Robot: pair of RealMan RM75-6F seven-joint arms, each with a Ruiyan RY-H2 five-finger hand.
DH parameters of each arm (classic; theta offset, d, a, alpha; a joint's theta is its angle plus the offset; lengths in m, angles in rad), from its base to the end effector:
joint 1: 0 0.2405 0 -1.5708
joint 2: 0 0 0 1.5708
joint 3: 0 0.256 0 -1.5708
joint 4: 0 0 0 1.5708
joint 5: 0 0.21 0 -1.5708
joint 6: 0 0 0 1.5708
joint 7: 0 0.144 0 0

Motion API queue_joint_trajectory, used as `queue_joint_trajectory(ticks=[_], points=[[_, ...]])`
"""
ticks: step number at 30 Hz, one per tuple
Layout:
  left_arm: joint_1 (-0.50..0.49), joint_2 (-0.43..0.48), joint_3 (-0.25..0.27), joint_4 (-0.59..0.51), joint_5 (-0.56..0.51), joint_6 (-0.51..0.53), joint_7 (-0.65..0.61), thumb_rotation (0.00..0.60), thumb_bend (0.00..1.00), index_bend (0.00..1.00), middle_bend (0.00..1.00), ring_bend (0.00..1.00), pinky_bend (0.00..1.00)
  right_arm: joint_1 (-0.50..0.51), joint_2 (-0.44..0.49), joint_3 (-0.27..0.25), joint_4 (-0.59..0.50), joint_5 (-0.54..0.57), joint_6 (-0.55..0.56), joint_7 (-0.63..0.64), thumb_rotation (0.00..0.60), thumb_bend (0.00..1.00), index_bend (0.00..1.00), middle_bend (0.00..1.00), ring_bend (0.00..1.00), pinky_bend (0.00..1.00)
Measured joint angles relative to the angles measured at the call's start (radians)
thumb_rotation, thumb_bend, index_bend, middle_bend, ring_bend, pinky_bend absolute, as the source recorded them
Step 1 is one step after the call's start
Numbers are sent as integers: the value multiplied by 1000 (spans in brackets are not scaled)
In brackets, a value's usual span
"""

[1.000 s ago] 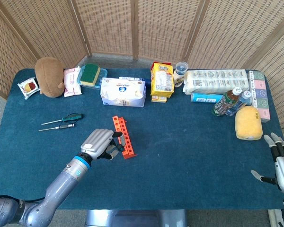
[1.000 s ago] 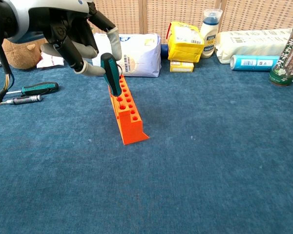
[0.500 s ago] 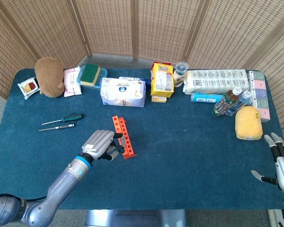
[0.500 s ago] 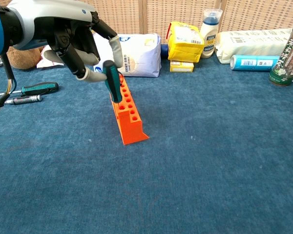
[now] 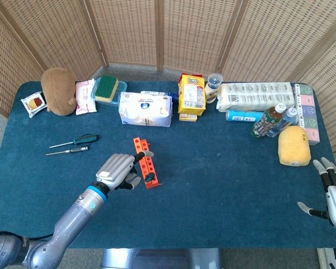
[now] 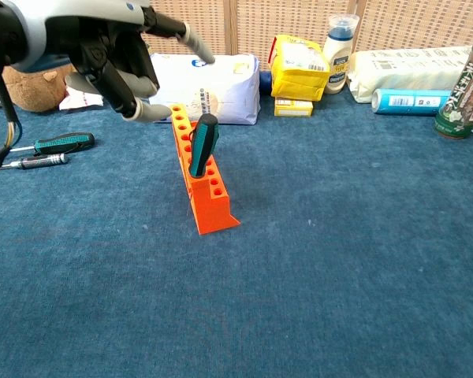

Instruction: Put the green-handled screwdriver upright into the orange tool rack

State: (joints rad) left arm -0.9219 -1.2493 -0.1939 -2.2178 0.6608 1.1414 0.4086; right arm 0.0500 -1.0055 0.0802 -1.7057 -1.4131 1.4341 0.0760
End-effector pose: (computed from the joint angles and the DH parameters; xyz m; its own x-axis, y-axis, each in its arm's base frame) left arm -0.0444 0.2775 0.0522 0.1553 0.4842 0.8611 0.9566 -0.2911 -0.0088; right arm -0.3175 -0.1750 0.1885 0.3300 -0.0280 0.9436 -0.9380 0.1030 0.3311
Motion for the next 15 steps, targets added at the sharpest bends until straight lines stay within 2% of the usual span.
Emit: queue_joint_trajectory(ticks=[2,4,5,6,8,9,12,15], points=[[11,9,2,-7,28,6,-8,600,291,43,905,876,931,0,0,0,0,0,0,-1,568,22,0,0,0,0],[24,22,7,-16,61,15,-13,600,219,7,702,731,883,0,-1,0,0,0,0,-3,565,22,0,0,0,0],[32,30,11,-20,79,20,-14,600,192,0,568,630,840,0,-1,0,0,0,0,-5,566,22,0,0,0,0],[41,39,16,-24,99,28,-16,600,168,0,393,484,769,0,-2,0,0,0,1,-6,566,21,0,0,0,0],[70,65,33,-31,160,48,-22,600,138,0,146,245,627,0,-3,0,-1,1,3,-9,567,21,0,0,0,0],[85,77,42,-31,193,56,-28,600,125,0,60,140,557,-1,-3,0,-2,1,3,-11,565,22,0,0,0,0],[144,114,83,-14,329,89,-56,600,105,0,0,11,430,-1,-5,0,-4,0,5,-17,563,21,0,0,0,0],[215,145,132,30,485,135,-99,600,84,0,0,0,338,-1,-8,0,-5,0,5,-24,564,22,0,0,0,0]])
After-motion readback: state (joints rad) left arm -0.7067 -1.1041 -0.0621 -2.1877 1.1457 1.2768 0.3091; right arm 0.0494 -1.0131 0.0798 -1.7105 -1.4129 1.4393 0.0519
